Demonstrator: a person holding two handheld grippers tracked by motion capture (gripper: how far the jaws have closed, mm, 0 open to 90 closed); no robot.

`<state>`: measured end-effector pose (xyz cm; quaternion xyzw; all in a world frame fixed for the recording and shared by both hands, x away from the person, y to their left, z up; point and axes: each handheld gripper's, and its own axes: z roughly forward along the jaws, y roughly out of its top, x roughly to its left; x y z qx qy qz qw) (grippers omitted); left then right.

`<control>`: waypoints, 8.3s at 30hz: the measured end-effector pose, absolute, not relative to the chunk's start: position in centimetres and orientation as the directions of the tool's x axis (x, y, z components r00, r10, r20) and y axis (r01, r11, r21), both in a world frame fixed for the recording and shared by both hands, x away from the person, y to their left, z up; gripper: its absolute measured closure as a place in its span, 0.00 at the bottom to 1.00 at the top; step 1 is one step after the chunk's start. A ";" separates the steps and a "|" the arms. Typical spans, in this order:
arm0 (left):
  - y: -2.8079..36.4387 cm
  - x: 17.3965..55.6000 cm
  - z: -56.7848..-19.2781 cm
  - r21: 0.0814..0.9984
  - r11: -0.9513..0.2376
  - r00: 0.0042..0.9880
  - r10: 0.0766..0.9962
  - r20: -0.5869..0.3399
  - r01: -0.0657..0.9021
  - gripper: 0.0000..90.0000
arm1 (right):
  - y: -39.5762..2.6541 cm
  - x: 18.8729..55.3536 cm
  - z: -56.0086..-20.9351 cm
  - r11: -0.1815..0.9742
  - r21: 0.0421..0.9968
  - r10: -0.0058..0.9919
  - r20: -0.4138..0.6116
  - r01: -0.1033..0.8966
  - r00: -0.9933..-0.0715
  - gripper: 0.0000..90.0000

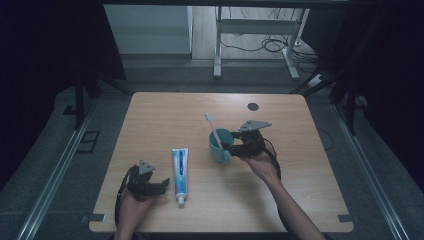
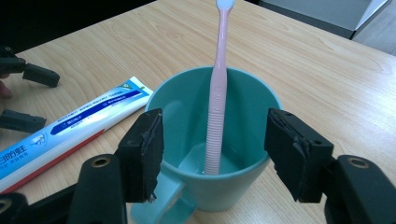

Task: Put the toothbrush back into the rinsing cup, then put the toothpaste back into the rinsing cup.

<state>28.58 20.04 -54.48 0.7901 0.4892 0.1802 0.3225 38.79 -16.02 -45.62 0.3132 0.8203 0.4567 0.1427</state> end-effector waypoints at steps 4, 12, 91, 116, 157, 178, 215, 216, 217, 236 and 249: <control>20.0 28.6 -54.5 0.686 -0.314 0.457 0.889 -0.030 0.657 0.14 | -16.4 38.6 -45.6 0.381 0.841 0.646 0.055 0.384 -0.762 0.40; 20.0 28.6 -54.5 0.685 -0.314 0.457 0.889 -0.030 0.657 0.14 | -17.5 38.2 -45.6 0.385 0.837 0.656 0.048 0.389 -0.753 0.35; 20.1 28.6 -54.5 0.689 -0.312 0.456 0.890 -0.030 0.654 0.15 | -29.2 31.1 -52.2 0.433 0.758 0.760 -0.016 0.488 -0.650 0.01; 20.3 28.2 -52.2 0.720 -0.298 0.483 0.874 -0.058 0.627 0.35 | -29.2 31.4 -54.3 0.468 0.712 0.745 0.001 0.524 -0.667 0.06; 12.0 27.8 -50.6 0.659 -0.492 0.710 0.698 -0.092 0.569 0.99 | -29.4 31.4 -54.2 0.447 0.719 0.763 0.005 0.533 -0.647 0.10; 13.7 27.7 -50.9 0.618 -0.506 0.690 0.719 -0.083 0.601 0.99 | -29.4 31.4 -54.2 0.446 0.719 0.763 0.006 0.533 -0.646 0.10; 16.1 27.7 -50.1 0.634 -0.478 0.643 0.765 -0.040 0.608 0.94 | -29.4 31.4 -54.2 0.448 0.718 0.763 0.003 0.532 -0.646 0.10; 16.1 27.7 -50.0 0.634 -0.476 0.641 0.767 -0.039 0.609 0.92 | -29.4 31.4 -54.2 0.448 0.718 0.763 0.003 0.532 -0.647 0.10; 16.1 27.7 -49.8 0.635 -0.476 0.638 0.769 -0.035 0.609 0.90 | -29.4 31.4 -54.2 0.448 0.718 0.763 0.003 0.532 -0.647 0.10; 16.6 29.8 -48.8 0.566 -0.472 0.601 0.798 -0.052 0.676 0.39 | -29.4 31.4 -54.2 0.449 0.717 0.763 0.003 0.533 -0.647 0.10; 16.0 32.3 -48.7 0.442 -0.514 0.608 0.789 -0.093 0.735 0.30 | -29.4 31.4 -54.2 0.448 0.718 0.763 0.004 0.533 -0.646 0.10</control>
